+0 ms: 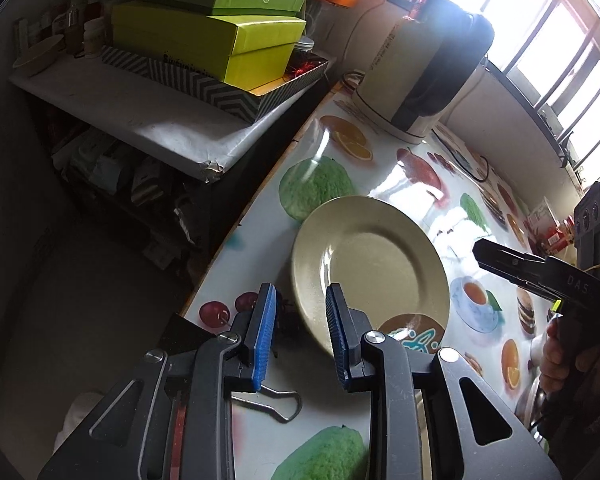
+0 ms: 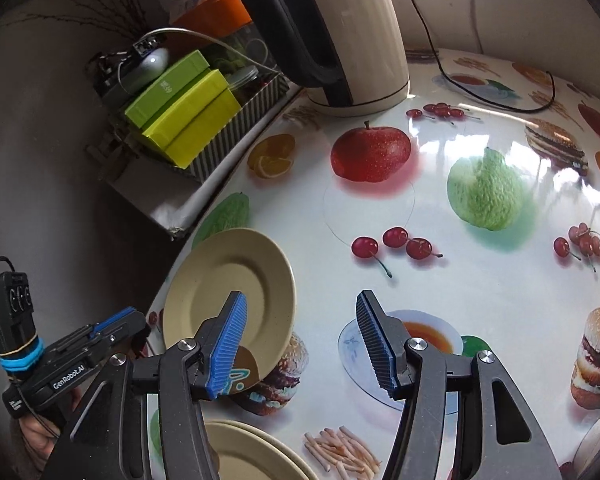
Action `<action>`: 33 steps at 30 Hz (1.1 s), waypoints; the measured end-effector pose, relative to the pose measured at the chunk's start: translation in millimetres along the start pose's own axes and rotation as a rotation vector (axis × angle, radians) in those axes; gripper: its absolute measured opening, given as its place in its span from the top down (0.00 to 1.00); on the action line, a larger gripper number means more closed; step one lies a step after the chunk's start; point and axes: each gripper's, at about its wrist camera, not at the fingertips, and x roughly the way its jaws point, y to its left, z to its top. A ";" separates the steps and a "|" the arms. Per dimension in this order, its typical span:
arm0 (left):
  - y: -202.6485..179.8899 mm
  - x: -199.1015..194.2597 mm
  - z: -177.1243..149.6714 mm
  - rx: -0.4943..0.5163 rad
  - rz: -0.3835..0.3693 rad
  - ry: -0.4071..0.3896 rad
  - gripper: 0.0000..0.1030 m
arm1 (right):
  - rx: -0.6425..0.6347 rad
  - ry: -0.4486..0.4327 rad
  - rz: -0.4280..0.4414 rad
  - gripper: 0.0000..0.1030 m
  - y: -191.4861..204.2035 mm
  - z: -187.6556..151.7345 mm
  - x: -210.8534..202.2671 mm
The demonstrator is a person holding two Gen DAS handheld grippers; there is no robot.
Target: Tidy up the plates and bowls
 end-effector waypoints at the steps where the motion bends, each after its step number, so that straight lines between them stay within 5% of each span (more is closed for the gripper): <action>1: 1.0 1.7 0.8 -0.006 -0.005 0.004 0.74 | 0.017 0.001 0.018 0.44 -2.9 2.0 3.9; 10: 10.9 17.3 6.6 -0.071 -0.056 0.050 0.74 | -0.015 0.052 0.054 0.46 -1.2 6.9 35.8; 24: 12.2 28.0 5.8 -0.105 -0.082 0.064 0.80 | -0.010 0.087 0.088 0.78 0.2 5.1 53.7; 33: 10.6 30.4 5.1 -0.116 -0.083 0.063 0.85 | -0.031 0.091 0.082 0.85 3.1 3.1 55.4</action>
